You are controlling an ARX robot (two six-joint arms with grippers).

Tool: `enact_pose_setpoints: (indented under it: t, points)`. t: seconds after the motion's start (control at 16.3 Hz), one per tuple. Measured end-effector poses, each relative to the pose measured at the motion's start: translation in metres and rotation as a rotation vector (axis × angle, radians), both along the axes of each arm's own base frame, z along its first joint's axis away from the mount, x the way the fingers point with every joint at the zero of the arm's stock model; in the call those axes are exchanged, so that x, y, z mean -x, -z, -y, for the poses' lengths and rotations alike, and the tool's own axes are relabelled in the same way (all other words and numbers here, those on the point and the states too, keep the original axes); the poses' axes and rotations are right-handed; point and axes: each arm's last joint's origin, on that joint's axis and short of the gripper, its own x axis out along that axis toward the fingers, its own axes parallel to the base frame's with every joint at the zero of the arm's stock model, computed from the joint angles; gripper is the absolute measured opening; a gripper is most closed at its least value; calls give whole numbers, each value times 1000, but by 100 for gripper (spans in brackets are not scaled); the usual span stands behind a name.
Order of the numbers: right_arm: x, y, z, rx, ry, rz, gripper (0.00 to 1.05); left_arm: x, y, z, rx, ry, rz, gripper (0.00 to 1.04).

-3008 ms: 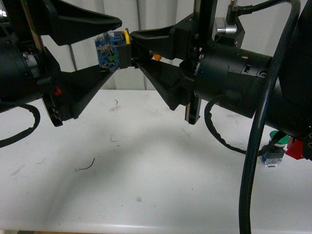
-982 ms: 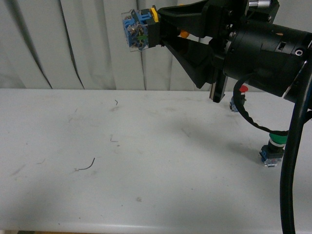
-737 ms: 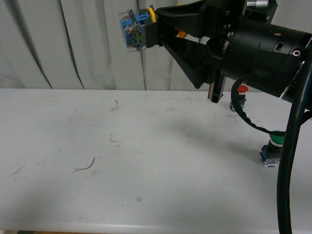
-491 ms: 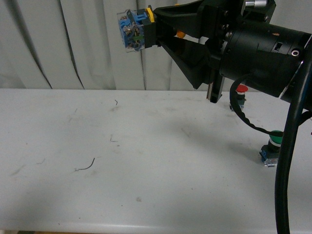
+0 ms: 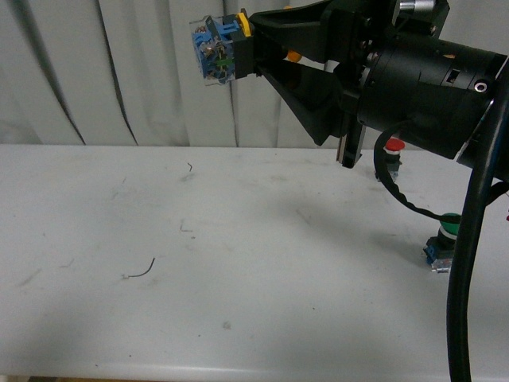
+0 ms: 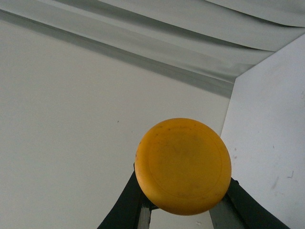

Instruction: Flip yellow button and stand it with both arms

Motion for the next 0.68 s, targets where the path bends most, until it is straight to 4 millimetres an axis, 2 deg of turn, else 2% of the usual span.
enact_pose_setpoints:
  t: [0.25,0.31,0.37,0.43,0.49,0.55,0.68]
  points:
    - [0,0,0,1,1,1,27,0,12,0,0,-1,-18,2]
    - [0,0,0,1,1,2,27,0,10,0,0,0,6,2]
    - [1,0,-2,14,8,22,27,0,11,0,0,0,-1,11]
    - [0,-13,5,74,124,160,27,0,11,0,0,0,0,45]
    - [-23,-37,26,410,419,268,27,0,11,0,0,0,0,85]
    - [-31,-33,37,597,517,276,27,0,11,0,0,0,0,98]
    - [-45,-25,64,897,658,271,27,0,11,0,-1,0,-1,98]
